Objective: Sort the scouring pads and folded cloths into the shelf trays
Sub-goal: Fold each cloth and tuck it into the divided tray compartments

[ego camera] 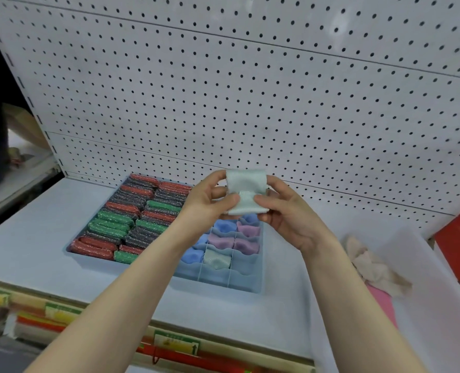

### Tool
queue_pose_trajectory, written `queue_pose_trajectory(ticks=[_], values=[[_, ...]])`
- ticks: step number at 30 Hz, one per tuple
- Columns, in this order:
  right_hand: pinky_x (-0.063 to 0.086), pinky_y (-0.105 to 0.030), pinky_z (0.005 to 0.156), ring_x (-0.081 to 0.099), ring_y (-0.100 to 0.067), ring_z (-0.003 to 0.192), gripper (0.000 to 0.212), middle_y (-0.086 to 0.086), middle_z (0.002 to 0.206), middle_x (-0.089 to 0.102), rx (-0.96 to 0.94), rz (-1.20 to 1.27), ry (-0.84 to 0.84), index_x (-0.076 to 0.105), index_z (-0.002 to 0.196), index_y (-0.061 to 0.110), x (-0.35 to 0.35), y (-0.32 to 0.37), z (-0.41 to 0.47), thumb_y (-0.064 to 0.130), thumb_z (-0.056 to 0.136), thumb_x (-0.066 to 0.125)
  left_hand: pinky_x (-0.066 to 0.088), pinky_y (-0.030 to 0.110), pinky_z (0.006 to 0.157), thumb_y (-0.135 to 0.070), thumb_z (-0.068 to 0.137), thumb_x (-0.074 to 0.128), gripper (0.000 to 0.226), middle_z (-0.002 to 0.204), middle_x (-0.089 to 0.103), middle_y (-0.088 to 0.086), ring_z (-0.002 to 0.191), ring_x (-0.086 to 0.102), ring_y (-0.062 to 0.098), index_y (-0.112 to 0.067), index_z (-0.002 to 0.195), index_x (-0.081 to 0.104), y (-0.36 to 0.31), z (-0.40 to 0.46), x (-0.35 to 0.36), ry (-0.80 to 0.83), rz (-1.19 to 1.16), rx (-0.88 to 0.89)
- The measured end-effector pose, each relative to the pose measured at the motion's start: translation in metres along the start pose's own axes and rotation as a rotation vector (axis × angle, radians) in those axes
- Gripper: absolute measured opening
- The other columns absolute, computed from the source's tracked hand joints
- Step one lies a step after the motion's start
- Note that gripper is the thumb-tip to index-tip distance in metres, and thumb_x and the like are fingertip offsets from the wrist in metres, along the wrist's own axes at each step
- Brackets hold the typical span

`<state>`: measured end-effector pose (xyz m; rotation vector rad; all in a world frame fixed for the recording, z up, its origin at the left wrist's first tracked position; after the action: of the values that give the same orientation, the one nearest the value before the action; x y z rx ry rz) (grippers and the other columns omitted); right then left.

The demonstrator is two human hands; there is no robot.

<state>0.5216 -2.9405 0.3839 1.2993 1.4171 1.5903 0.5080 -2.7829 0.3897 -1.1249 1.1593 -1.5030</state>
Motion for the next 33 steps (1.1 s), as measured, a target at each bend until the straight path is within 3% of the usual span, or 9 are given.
queue_pose_trajectory(ticks=[3, 5, 8, 14, 19, 22, 24, 29, 33], values=[[0.048, -0.024, 0.057, 0.049, -0.019, 0.061, 0.036, -0.002, 0.072, 0.059, -0.025, -0.014, -0.038, 0.072, 0.076, 0.019, 0.005, -0.008, -0.001, -0.01, 0.087, 0.054, 0.057, 0.025, 0.067, 0.005, 0.093, 0.054, 0.031, 0.096, 0.075, 0.004, 0.083, 0.073, 0.02, -0.02, 0.099, 0.073, 0.008, -0.004, -0.008, -0.019, 0.012, -0.016], [0.044, -0.031, 0.06, 0.047, -0.019, 0.055, 0.038, -0.006, 0.067, 0.056, -0.035, -0.07, -0.085, 0.068, 0.071, 0.017, 0.007, -0.014, -0.003, -0.013, 0.086, 0.051, 0.057, 0.024, 0.069, 0.001, 0.096, 0.049, 0.034, 0.094, 0.075, 0.004, 0.084, 0.073, 0.019, -0.018, 0.091, 0.077, 0.016, -0.006, -0.013, -0.02, -0.031, -0.069], [0.044, -0.041, 0.069, 0.05, -0.023, 0.059, 0.03, -0.012, 0.073, 0.054, -0.03, -0.181, -0.146, 0.065, 0.075, 0.015, 0.01, -0.023, -0.004, -0.007, 0.086, 0.047, 0.056, 0.022, 0.072, -0.012, 0.096, 0.057, 0.021, 0.092, 0.074, 0.003, 0.085, 0.073, 0.02, -0.017, 0.096, 0.077, 0.028, -0.008, -0.02, -0.01, -0.041, -0.122], [0.056, -0.032, 0.065, 0.068, -0.026, 0.075, 0.024, -0.008, 0.091, 0.068, 0.149, -0.235, -0.195, 0.069, 0.104, 0.009, 0.003, -0.047, -0.004, 0.03, 0.092, 0.063, 0.055, 0.022, 0.069, -0.003, 0.087, 0.069, 0.02, 0.099, 0.074, 0.007, 0.078, 0.073, 0.019, -0.015, 0.102, 0.074, 0.045, -0.007, -0.03, 0.007, 0.082, -0.096], [0.058, -0.042, 0.085, 0.067, -0.028, 0.082, 0.024, -0.018, 0.098, 0.071, 0.225, -0.391, -0.205, 0.066, 0.109, 0.001, -0.008, -0.07, -0.01, 0.003, 0.086, 0.071, 0.052, 0.015, 0.072, -0.012, 0.085, 0.074, 0.032, 0.105, 0.071, -0.006, 0.087, 0.07, 0.005, -0.023, 0.114, 0.067, 0.07, -0.008, -0.033, 0.139, 0.299, -0.073], [0.049, -0.026, 0.068, 0.061, -0.011, 0.069, 0.017, 0.007, 0.08, 0.072, 0.16, -0.836, -0.344, 0.064, 0.09, 0.013, -0.021, -0.075, -0.021, 0.005, 0.077, 0.072, 0.054, 0.028, 0.086, -0.02, 0.083, 0.076, 0.031, 0.105, 0.068, -0.008, 0.096, 0.065, 0.006, -0.023, 0.114, 0.069, 0.095, -0.008, -0.04, 0.203, 0.649, -0.032], [0.045, -0.03, 0.071, 0.06, -0.017, 0.08, 0.017, 0.004, 0.08, 0.07, 0.149, -1.144, -0.353, 0.062, 0.087, 0.017, -0.021, -0.088, -0.027, 0.01, 0.074, 0.071, 0.049, 0.035, 0.091, -0.022, 0.084, 0.073, 0.031, 0.111, 0.066, -0.003, 0.105, 0.061, 0.015, -0.02, 0.115, 0.069, 0.113, -0.01, -0.036, 0.305, 0.885, 0.001], [0.043, -0.035, 0.08, 0.056, -0.029, 0.098, 0.021, -0.01, 0.094, 0.058, 0.139, -1.53, -0.415, 0.064, 0.103, 0.02, -0.014, -0.111, -0.023, 0.02, 0.082, 0.068, 0.038, 0.026, 0.092, -0.016, 0.085, 0.069, 0.031, 0.12, 0.066, 0.002, 0.114, 0.058, 0.022, -0.017, 0.117, 0.069, 0.14, -0.015, -0.025, 0.357, 1.083, 0.021], [0.036, -0.035, 0.084, 0.051, -0.027, 0.107, 0.034, -0.001, 0.096, 0.064, 0.202, -1.992, -0.152, 0.063, 0.115, 0.03, -0.002, -0.13, -0.006, 0.018, 0.083, 0.062, 0.043, 0.033, 0.092, -0.017, 0.087, 0.066, 0.031, 0.119, 0.067, 0.003, 0.114, 0.057, 0.024, -0.018, 0.118, 0.069, 0.146, -0.016, -0.021, 0.373, 1.14, 0.029]])
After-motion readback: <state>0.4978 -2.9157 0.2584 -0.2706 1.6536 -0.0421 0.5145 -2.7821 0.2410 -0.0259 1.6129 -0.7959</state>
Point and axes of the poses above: each hand's wrist, its own z-axis towards the middle knuckle, its own x-axis out of the palm, y = z × x, the point moved 7 cm from there along z, towards the middle knuckle
